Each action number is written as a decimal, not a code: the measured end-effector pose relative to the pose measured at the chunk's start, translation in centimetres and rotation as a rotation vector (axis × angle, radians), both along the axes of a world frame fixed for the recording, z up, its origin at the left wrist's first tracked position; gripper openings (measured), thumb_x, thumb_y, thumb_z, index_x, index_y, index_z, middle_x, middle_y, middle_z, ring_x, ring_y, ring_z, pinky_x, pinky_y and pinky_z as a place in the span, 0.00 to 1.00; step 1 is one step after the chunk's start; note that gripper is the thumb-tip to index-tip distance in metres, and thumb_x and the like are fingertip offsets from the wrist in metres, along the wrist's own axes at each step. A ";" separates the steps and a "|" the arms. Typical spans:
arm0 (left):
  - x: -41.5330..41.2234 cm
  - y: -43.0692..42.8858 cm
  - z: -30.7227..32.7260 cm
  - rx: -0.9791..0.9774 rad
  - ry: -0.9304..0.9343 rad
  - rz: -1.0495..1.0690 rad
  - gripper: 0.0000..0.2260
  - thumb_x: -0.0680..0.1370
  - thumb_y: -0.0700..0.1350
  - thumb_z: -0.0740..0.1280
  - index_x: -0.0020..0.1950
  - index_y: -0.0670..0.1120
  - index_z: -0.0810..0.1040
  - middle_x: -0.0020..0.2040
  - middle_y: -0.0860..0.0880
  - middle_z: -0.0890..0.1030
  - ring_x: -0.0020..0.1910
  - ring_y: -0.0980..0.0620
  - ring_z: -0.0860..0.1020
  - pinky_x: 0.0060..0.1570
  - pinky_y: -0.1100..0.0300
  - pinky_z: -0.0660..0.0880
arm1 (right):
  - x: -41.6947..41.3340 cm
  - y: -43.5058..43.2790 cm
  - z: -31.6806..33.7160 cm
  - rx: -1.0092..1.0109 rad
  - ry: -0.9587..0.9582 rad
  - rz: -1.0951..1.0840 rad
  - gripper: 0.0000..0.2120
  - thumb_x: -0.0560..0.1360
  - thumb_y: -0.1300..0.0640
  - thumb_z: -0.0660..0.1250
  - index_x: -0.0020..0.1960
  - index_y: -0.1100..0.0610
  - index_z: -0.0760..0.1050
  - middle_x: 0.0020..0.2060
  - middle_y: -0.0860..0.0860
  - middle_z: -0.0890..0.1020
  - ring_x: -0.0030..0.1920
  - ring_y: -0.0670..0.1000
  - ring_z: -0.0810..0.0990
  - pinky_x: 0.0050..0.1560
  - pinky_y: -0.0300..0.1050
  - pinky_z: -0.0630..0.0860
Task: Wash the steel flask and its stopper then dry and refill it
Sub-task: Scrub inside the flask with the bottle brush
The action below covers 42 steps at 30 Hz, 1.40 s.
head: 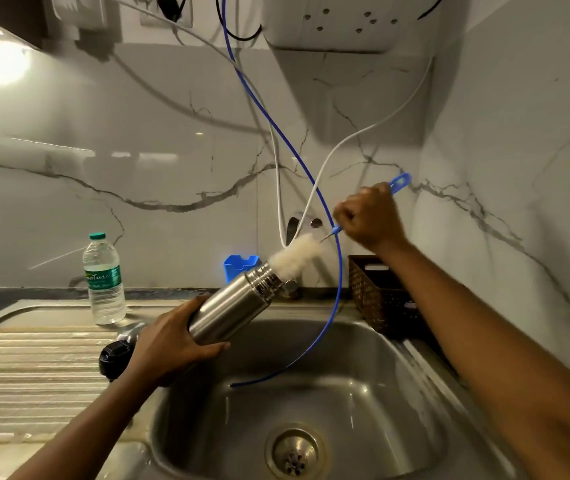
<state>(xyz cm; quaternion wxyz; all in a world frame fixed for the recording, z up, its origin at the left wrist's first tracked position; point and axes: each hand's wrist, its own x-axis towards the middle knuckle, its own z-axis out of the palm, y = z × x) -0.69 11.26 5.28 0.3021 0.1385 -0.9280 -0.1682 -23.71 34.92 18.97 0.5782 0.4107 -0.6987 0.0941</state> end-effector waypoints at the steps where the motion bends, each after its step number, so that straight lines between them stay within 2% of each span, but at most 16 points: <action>1: 0.0 -0.1 0.0 0.004 0.004 0.000 0.43 0.58 0.70 0.71 0.70 0.57 0.67 0.52 0.52 0.81 0.43 0.57 0.74 0.34 0.69 0.65 | -0.8 1.1 0.6 -0.093 -0.081 -0.003 0.24 0.76 0.51 0.54 0.27 0.60 0.75 0.21 0.53 0.76 0.27 0.56 0.74 0.44 0.47 0.65; 3: -0.2 0.0 0.0 -0.013 0.012 0.002 0.39 0.62 0.64 0.76 0.70 0.57 0.67 0.53 0.51 0.81 0.43 0.57 0.73 0.34 0.72 0.63 | -1.2 1.4 0.1 -0.214 -0.140 -0.009 0.25 0.76 0.51 0.53 0.27 0.61 0.74 0.21 0.54 0.75 0.28 0.55 0.72 0.46 0.46 0.61; 4: -0.2 0.0 -0.1 -0.028 0.019 0.007 0.39 0.62 0.64 0.75 0.70 0.57 0.68 0.53 0.52 0.81 0.43 0.58 0.73 0.33 0.72 0.63 | -0.9 0.7 -0.6 -0.240 -0.124 -0.012 0.24 0.76 0.51 0.54 0.26 0.60 0.74 0.21 0.53 0.74 0.28 0.53 0.70 0.45 0.46 0.60; 7: 0.0 -0.6 -0.4 -0.050 0.044 0.012 0.41 0.57 0.72 0.66 0.68 0.58 0.69 0.50 0.55 0.81 0.41 0.59 0.74 0.34 0.68 0.65 | 0.9 -1.1 -2.4 -0.256 -0.014 -0.001 0.23 0.77 0.52 0.56 0.25 0.58 0.71 0.20 0.50 0.71 0.28 0.48 0.64 0.44 0.46 0.60; 9: 0.1 -0.9 -0.5 -0.051 0.055 0.020 0.41 0.56 0.73 0.63 0.67 0.59 0.70 0.49 0.56 0.81 0.42 0.59 0.74 0.35 0.64 0.67 | 1.2 -0.9 -2.8 -0.265 -0.004 0.011 0.23 0.77 0.52 0.57 0.25 0.58 0.70 0.19 0.50 0.71 0.28 0.48 0.64 0.43 0.46 0.62; 11: 0.1 -0.5 -0.3 -0.063 0.072 0.008 0.41 0.56 0.73 0.63 0.67 0.59 0.71 0.48 0.58 0.80 0.42 0.58 0.75 0.34 0.68 0.66 | 1.5 -0.1 -2.5 -0.247 -0.012 0.035 0.23 0.77 0.53 0.57 0.24 0.57 0.69 0.19 0.50 0.71 0.27 0.49 0.65 0.43 0.47 0.63; 15: -0.3 1.4 0.0 -0.084 0.089 -0.048 0.42 0.56 0.72 0.63 0.68 0.58 0.70 0.48 0.60 0.77 0.42 0.61 0.73 0.37 0.76 0.62 | 3.5 -2.3 -4.5 -0.014 0.042 0.032 0.23 0.78 0.51 0.52 0.27 0.56 0.72 0.21 0.49 0.72 0.27 0.50 0.67 0.44 0.47 0.61; 19: -0.3 1.1 -0.3 -0.081 0.071 -0.036 0.43 0.56 0.72 0.62 0.68 0.57 0.70 0.50 0.55 0.81 0.41 0.59 0.73 0.35 0.71 0.64 | 3.3 -2.7 -4.7 0.098 0.115 0.030 0.21 0.77 0.50 0.53 0.28 0.54 0.71 0.20 0.49 0.71 0.26 0.50 0.68 0.43 0.46 0.69; 22: -0.3 0.5 -0.2 -0.082 0.061 0.000 0.43 0.56 0.73 0.61 0.69 0.57 0.69 0.51 0.53 0.81 0.42 0.58 0.73 0.36 0.64 0.66 | 0.6 1.1 -1.2 -0.062 0.019 0.023 0.21 0.76 0.52 0.55 0.27 0.56 0.74 0.20 0.51 0.74 0.26 0.53 0.72 0.43 0.48 0.68; 24: -0.3 0.5 -0.2 -0.083 0.065 -0.007 0.43 0.56 0.72 0.61 0.69 0.58 0.69 0.51 0.53 0.81 0.42 0.58 0.73 0.36 0.64 0.66 | -0.2 2.3 -0.7 -0.186 -0.076 0.003 0.23 0.76 0.52 0.55 0.25 0.59 0.73 0.20 0.53 0.74 0.27 0.55 0.73 0.45 0.47 0.64; 27: -0.1 0.5 -0.1 -0.105 0.079 0.001 0.42 0.56 0.72 0.61 0.69 0.58 0.69 0.51 0.54 0.81 0.42 0.58 0.74 0.34 0.68 0.64 | 0.8 1.0 -2.6 -0.280 -0.009 0.014 0.23 0.76 0.53 0.56 0.24 0.58 0.70 0.19 0.51 0.71 0.26 0.51 0.68 0.42 0.45 0.57; 29: -0.2 0.8 -0.1 -0.149 0.082 0.000 0.43 0.56 0.72 0.61 0.70 0.58 0.69 0.53 0.54 0.81 0.45 0.56 0.77 0.36 0.66 0.65 | 2.4 -0.5 -4.3 -0.221 0.051 0.056 0.22 0.77 0.53 0.57 0.25 0.56 0.69 0.20 0.50 0.71 0.26 0.50 0.66 0.41 0.45 0.57; 32: -0.4 1.6 -0.4 -0.169 0.063 -0.029 0.45 0.56 0.73 0.60 0.70 0.57 0.68 0.54 0.54 0.81 0.48 0.55 0.78 0.40 0.63 0.66 | 4.1 -2.7 -7.1 -0.052 0.151 0.061 0.21 0.77 0.52 0.57 0.26 0.56 0.69 0.21 0.49 0.71 0.27 0.51 0.68 0.41 0.46 0.59; 35: -0.3 1.5 -0.4 -0.172 0.056 0.007 0.46 0.56 0.74 0.59 0.70 0.56 0.69 0.55 0.53 0.81 0.49 0.51 0.80 0.40 0.61 0.68 | 3.0 -1.4 -6.1 0.042 0.246 0.024 0.20 0.78 0.52 0.54 0.28 0.55 0.67 0.22 0.49 0.69 0.27 0.51 0.68 0.41 0.46 0.60; 38: 0.0 0.9 -0.2 -0.168 0.062 0.016 0.45 0.56 0.74 0.60 0.71 0.56 0.69 0.55 0.52 0.81 0.49 0.51 0.79 0.38 0.62 0.67 | 0.4 1.9 -3.3 -0.094 0.168 0.005 0.22 0.79 0.53 0.52 0.28 0.57 0.67 0.22 0.51 0.70 0.27 0.54 0.70 0.40 0.46 0.58; 42: 0.2 0.9 -0.1 -0.164 0.062 0.011 0.46 0.56 0.74 0.59 0.70 0.55 0.69 0.55 0.53 0.81 0.49 0.52 0.79 0.36 0.66 0.64 | -0.1 2.5 -3.9 -0.313 0.074 0.035 0.20 0.77 0.55 0.56 0.27 0.58 0.66 0.22 0.52 0.69 0.28 0.54 0.69 0.41 0.45 0.59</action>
